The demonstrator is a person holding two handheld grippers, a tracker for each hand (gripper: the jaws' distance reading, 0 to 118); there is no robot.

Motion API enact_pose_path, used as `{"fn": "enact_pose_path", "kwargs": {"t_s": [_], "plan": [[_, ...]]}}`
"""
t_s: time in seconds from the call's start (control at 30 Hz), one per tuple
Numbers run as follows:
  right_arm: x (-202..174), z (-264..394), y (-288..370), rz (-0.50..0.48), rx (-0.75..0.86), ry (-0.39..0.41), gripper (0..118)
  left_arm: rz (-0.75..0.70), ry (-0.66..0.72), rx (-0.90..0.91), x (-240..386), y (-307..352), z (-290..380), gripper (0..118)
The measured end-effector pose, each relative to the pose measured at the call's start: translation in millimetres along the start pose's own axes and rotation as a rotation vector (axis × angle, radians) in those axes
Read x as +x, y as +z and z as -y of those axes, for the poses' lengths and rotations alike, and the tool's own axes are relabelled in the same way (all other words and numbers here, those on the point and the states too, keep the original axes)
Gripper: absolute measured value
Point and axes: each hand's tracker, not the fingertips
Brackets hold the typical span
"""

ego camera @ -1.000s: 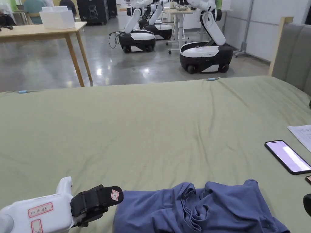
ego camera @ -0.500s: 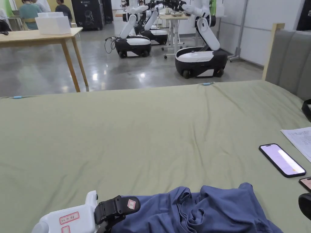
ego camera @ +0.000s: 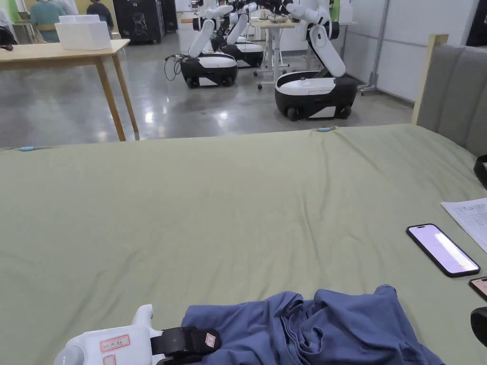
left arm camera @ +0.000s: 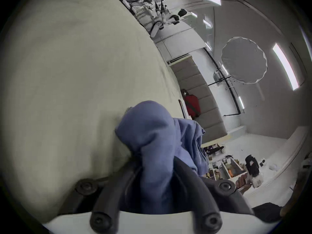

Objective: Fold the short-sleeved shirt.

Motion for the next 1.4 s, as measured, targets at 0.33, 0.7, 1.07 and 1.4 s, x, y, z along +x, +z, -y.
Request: {"fn": "enact_pose_path", "kwargs": {"t_s": [0.33, 0.7, 1.07, 1.4], "plan": [[-1.2, -3.5, -0.8, 0.005, 0.001, 0.009, 1, -0.096, -0.001, 0.094, 1.3, 102.6, -28.9, 8], [-4.0, -1.4, -5.5, -0.020, -0.011, 0.014, 1, -0.158, -0.019, 0.099, 21.8, 122.0, -30.7, 8], [2.9, 1.2, -2.8, 0.000, -0.017, -0.007, 1, 0.018, -0.016, 0.065, 137.5, 64.0, -37.7, 8], [7.8, 6.8, 12.0, 0.017, -0.034, 0.010, 1, -0.025, 0.023, -0.123, 150.4, -82.2, -8.7, 8]]}}
